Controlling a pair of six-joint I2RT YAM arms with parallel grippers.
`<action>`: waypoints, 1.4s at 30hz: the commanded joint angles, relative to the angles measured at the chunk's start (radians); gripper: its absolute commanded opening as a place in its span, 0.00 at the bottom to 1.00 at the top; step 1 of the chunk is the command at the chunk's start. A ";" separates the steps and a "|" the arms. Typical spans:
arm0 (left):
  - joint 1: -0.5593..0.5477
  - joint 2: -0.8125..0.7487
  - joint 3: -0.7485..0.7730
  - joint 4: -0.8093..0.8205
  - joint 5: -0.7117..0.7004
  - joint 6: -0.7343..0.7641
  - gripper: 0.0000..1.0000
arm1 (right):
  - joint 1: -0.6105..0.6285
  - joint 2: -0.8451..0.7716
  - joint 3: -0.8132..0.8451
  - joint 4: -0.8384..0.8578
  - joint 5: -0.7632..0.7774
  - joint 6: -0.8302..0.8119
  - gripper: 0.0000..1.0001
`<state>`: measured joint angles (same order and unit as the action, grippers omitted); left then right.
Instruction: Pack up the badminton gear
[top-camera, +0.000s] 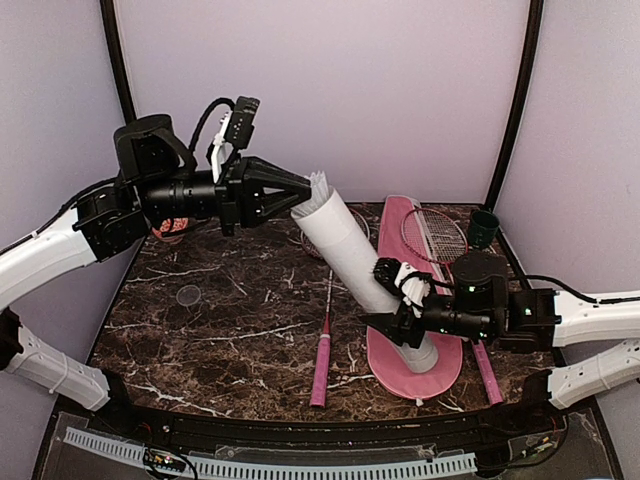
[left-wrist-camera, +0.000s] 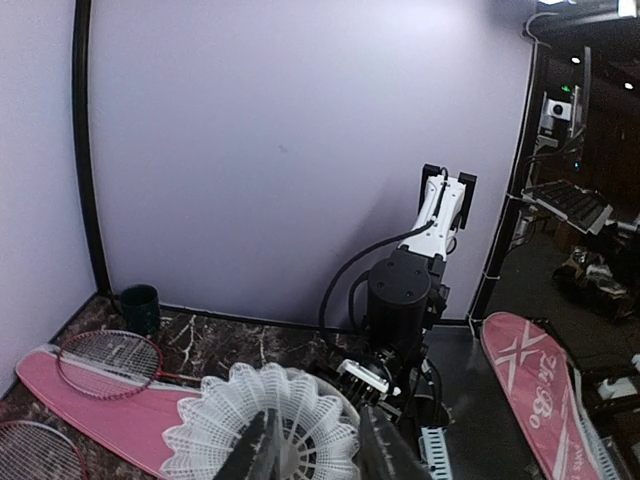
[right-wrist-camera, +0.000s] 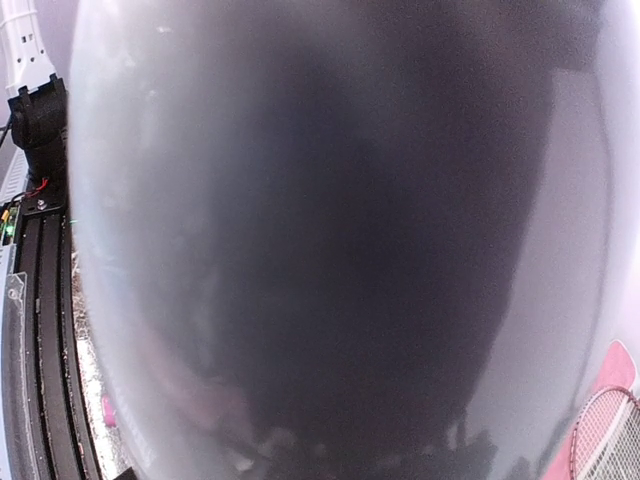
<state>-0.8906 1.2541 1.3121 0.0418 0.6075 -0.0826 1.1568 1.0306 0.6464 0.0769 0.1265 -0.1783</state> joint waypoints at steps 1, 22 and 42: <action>-0.004 -0.027 0.038 -0.065 0.025 -0.004 0.43 | 0.002 -0.001 0.005 0.095 -0.013 -0.009 0.28; -0.027 0.080 0.345 -0.809 0.007 0.369 0.77 | 0.002 0.029 -0.002 0.026 -0.029 0.003 0.28; -0.130 0.319 0.458 -0.987 0.043 0.471 0.73 | 0.003 0.036 0.013 0.050 -0.048 0.003 0.27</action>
<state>-1.0122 1.5723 1.7630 -0.8818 0.5945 0.3595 1.1568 1.0885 0.6281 -0.0010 0.0860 -0.1810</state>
